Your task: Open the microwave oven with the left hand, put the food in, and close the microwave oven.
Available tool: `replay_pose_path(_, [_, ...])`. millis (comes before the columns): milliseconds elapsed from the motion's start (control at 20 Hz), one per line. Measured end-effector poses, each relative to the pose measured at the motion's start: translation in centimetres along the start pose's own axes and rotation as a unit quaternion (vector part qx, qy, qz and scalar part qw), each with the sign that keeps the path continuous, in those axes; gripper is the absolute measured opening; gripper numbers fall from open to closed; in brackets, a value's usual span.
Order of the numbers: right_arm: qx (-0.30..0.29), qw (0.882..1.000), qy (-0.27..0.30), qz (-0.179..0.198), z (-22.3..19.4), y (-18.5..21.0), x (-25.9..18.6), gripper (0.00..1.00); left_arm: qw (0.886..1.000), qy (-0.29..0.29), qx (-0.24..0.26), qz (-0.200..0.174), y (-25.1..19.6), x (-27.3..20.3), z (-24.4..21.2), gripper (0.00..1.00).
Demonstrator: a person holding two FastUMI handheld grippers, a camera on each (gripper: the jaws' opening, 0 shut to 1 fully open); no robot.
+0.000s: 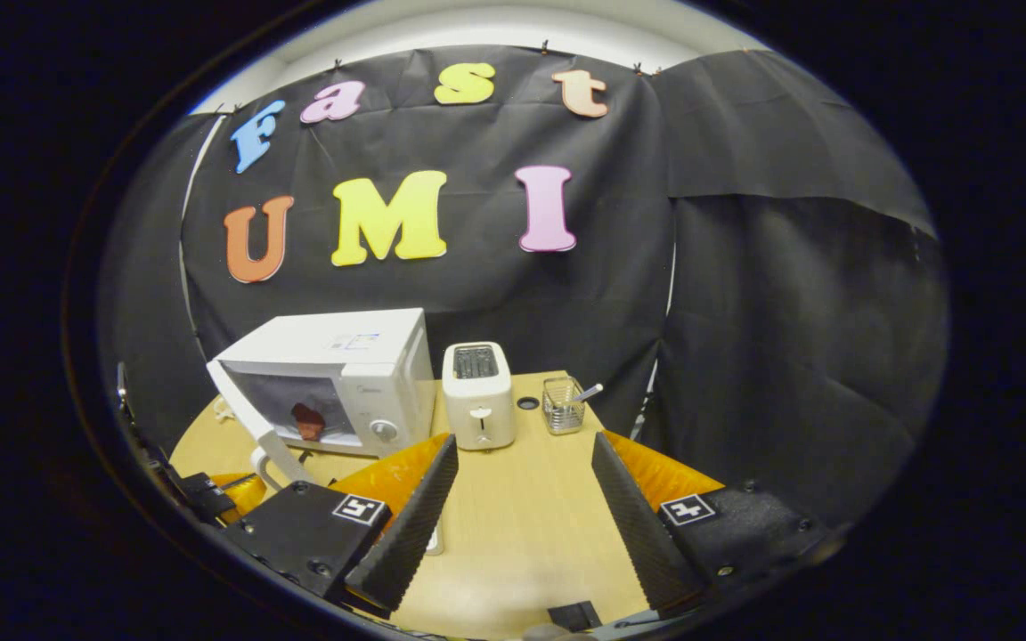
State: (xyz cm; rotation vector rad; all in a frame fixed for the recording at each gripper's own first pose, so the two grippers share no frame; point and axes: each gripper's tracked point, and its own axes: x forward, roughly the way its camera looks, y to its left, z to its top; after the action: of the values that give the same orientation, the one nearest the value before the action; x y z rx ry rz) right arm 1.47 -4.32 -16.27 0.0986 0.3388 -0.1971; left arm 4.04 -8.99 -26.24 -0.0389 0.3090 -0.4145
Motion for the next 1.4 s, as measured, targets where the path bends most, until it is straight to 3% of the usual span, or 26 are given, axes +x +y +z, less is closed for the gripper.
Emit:
replay_pose_path(800, [-0.001,1.0,0.025,-0.015,-1.2,-2.8,2.2,0.97,1.0,-0.024,-0.02,0.007,-1.7,11.1,3.4,0.0])
replay_pose_path(1100, [-0.006,0.999,0.034,-0.017,-1.7,-3.1,2.7,0.97,0.999,-0.035,-0.034,0.016,-1.3,12.9,4.7,0.0])
replay_pose_path(1250, [-0.006,0.999,0.036,-0.016,-1.7,-2.8,3.0,0.97,0.999,-0.041,-0.01,0.024,-1.4,13.0,4.7,0.0])
replay_pose_path(1400, [-0.007,0.999,0.036,-0.014,-1.6,-2.5,3.3,0.97,0.998,-0.044,-0.017,0.032,-1.3,13.1,4.8,0.0])
